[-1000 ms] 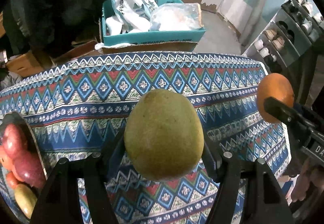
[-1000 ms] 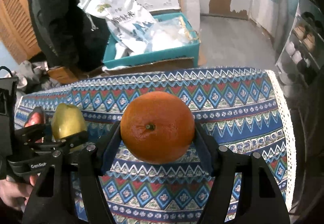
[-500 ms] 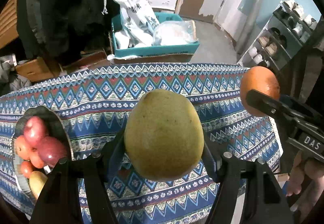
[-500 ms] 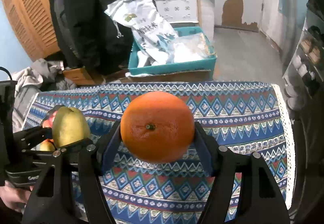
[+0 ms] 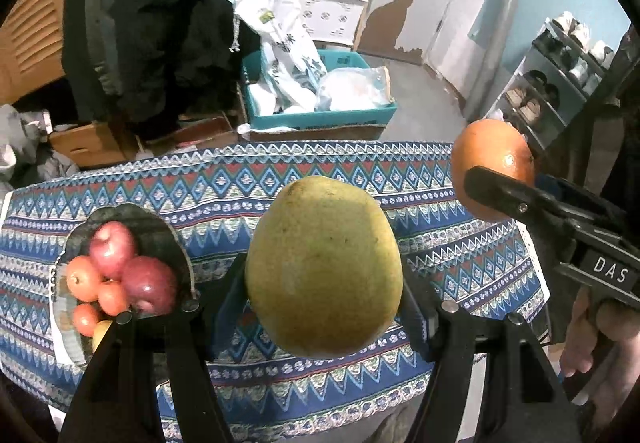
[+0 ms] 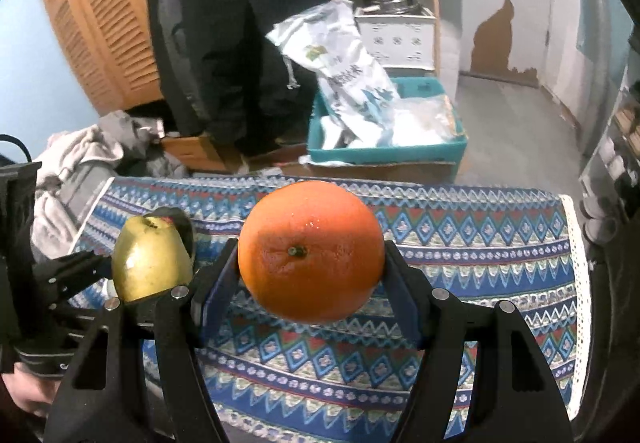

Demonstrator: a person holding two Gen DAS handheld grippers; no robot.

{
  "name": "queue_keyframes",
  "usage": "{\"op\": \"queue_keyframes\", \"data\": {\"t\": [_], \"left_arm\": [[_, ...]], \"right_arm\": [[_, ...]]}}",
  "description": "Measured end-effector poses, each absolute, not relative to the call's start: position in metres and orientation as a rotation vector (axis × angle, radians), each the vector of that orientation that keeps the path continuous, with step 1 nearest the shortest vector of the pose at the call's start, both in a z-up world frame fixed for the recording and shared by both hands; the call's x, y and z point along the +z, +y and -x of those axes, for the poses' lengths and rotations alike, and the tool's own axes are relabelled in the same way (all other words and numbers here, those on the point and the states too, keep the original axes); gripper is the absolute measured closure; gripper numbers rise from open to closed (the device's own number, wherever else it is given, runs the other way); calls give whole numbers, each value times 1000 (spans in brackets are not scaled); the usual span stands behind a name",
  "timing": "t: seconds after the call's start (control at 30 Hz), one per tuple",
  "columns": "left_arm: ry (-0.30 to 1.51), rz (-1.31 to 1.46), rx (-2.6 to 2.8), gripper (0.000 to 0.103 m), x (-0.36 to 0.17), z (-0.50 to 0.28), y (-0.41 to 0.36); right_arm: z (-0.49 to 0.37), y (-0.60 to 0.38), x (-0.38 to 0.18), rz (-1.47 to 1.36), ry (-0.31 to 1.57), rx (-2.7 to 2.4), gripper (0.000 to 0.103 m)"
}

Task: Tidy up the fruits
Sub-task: 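Lift the mango with left gripper while right gripper carries the orange toward the bowl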

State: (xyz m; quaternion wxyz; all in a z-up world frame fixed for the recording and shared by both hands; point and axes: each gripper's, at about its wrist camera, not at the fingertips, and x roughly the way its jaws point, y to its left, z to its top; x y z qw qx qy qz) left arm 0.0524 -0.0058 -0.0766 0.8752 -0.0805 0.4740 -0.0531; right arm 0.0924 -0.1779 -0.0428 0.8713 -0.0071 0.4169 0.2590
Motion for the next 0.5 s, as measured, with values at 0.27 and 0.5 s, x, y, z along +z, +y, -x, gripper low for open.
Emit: {"op": "queue_keyframes", "data": {"t": [0.27, 0.5], "left_arm": [[979, 196, -80, 33, -73, -38, 21], [972, 236, -36, 33, -73, -32, 56]], "right_arm": [[-83, -144, -32, 34, 851, 615, 34], [-83, -106, -37, 51, 868, 675, 34]]}}
